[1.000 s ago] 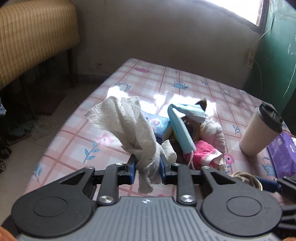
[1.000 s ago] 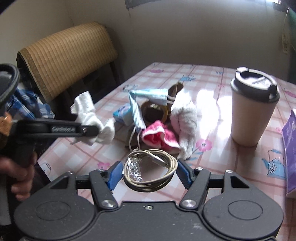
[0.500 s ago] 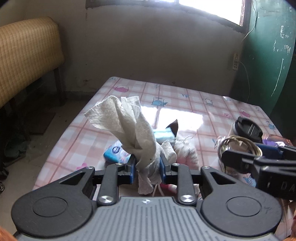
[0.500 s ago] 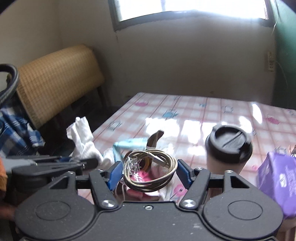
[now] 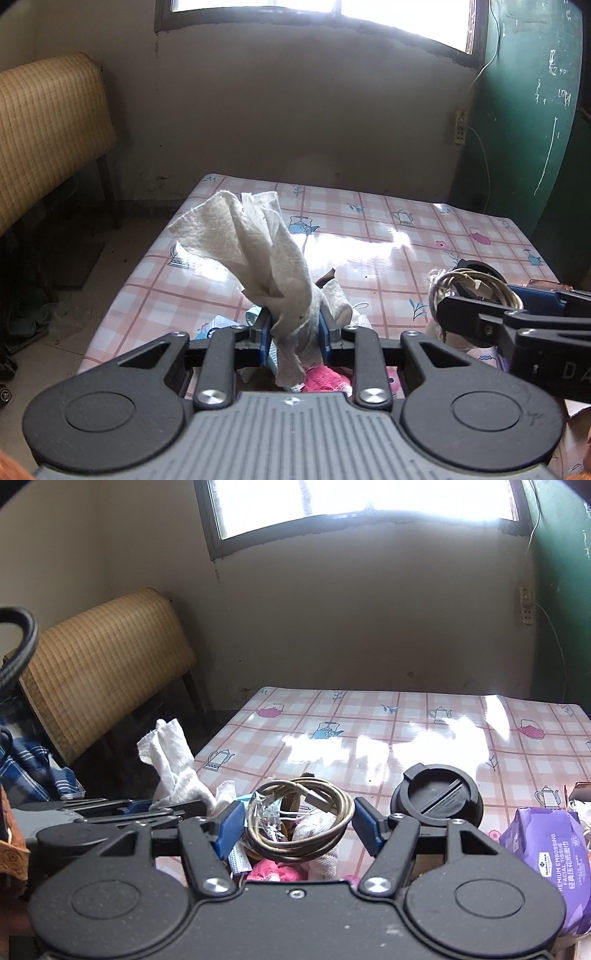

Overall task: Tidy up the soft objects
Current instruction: 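Carry the cable and paper towel in both tools toward the cardboard box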

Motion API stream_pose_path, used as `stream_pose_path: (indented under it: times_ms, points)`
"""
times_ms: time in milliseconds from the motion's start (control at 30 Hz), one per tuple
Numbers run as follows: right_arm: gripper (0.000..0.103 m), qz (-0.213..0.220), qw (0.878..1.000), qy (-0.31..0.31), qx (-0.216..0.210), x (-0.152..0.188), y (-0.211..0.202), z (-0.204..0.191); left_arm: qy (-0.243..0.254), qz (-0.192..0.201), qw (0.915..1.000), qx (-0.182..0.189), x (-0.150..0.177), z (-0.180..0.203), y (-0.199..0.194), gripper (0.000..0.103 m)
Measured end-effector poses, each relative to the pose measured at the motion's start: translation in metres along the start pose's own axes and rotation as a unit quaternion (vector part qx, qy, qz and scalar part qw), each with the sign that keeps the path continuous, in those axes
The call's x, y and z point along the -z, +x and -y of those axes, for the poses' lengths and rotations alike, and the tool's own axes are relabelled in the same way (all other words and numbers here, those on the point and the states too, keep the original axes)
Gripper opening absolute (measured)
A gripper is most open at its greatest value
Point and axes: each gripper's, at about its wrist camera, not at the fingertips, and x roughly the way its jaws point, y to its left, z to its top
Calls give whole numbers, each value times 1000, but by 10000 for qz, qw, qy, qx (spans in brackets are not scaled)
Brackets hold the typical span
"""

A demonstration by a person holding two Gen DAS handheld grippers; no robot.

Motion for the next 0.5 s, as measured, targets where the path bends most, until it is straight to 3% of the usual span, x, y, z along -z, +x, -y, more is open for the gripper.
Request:
stream_pose_path:
  times_ms: [500]
  points:
    - [76,138,9998,70,126,-6,-14,7,109,68,9998,139,-7,9,-11,28]
